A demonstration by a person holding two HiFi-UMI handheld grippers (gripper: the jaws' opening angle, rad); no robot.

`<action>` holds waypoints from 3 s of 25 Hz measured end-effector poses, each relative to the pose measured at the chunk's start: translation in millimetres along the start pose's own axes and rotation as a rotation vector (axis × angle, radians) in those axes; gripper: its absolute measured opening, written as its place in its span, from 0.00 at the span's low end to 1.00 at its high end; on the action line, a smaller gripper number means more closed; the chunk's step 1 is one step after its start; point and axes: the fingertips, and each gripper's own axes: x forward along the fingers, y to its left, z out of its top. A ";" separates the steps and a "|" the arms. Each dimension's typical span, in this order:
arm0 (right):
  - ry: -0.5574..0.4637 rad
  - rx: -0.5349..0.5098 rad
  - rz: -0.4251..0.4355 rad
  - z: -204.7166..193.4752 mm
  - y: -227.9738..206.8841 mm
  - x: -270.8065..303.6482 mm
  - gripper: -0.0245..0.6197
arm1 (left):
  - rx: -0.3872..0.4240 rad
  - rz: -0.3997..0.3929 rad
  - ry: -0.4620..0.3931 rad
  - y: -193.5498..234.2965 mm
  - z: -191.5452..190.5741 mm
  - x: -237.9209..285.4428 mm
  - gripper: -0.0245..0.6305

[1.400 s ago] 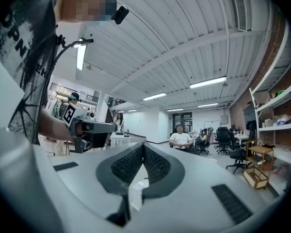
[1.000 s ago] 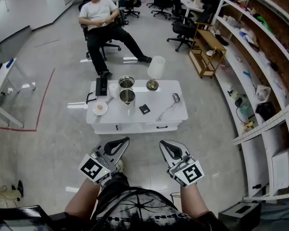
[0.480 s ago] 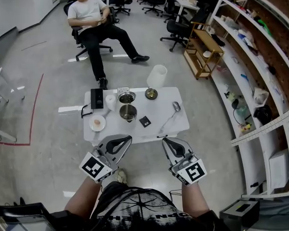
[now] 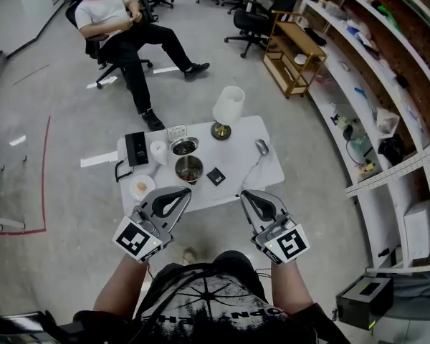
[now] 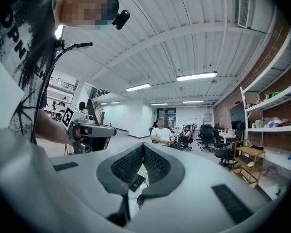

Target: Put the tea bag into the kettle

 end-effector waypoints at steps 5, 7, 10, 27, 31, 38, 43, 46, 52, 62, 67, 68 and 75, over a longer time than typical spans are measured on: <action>-0.003 0.013 -0.001 -8.0 -21.2 17.8 0.05 | 0.013 -0.008 0.007 18.1 -3.1 18.3 0.05; -0.002 0.016 0.018 -9.2 -31.2 28.8 0.05 | 0.010 0.012 0.011 28.3 -3.3 25.1 0.05; -0.007 0.017 0.064 -8.4 -53.2 45.9 0.05 | -0.005 0.051 0.017 39.8 -2.4 41.4 0.05; -0.059 0.015 0.469 -22.1 -173.8 119.6 0.05 | -0.014 0.399 0.026 104.2 -11.7 147.9 0.05; -0.044 0.014 0.543 -33.1 -188.6 126.6 0.05 | 0.009 0.478 0.032 109.4 -15.5 159.8 0.05; 0.001 0.026 0.599 -58.1 -193.4 144.3 0.05 | -0.011 0.539 0.048 112.6 -32.4 160.5 0.05; 0.062 0.061 0.600 -80.3 -184.4 157.7 0.05 | -0.018 0.516 0.092 119.9 -45.8 156.5 0.05; 0.121 0.079 0.577 -107.2 -177.1 163.6 0.05 | -0.029 0.475 0.126 122.4 -56.3 156.2 0.05; 0.267 0.093 0.475 -174.0 -165.1 170.6 0.06 | -0.046 0.336 0.202 122.4 -80.2 158.6 0.05; 0.602 0.142 0.381 -333.2 -152.6 164.7 0.25 | -0.149 0.249 0.257 128.2 -119.0 154.0 0.05; 0.781 0.159 0.351 -430.8 -138.0 162.9 0.37 | -0.189 0.251 0.306 129.9 -140.0 139.5 0.05; 0.816 0.153 0.345 -449.8 -134.9 162.9 0.40 | -0.196 0.254 0.316 130.0 -144.1 135.7 0.05; 1.020 0.144 0.287 -563.3 -122.2 164.9 0.45 | -0.222 0.282 0.374 134.3 -169.6 112.5 0.05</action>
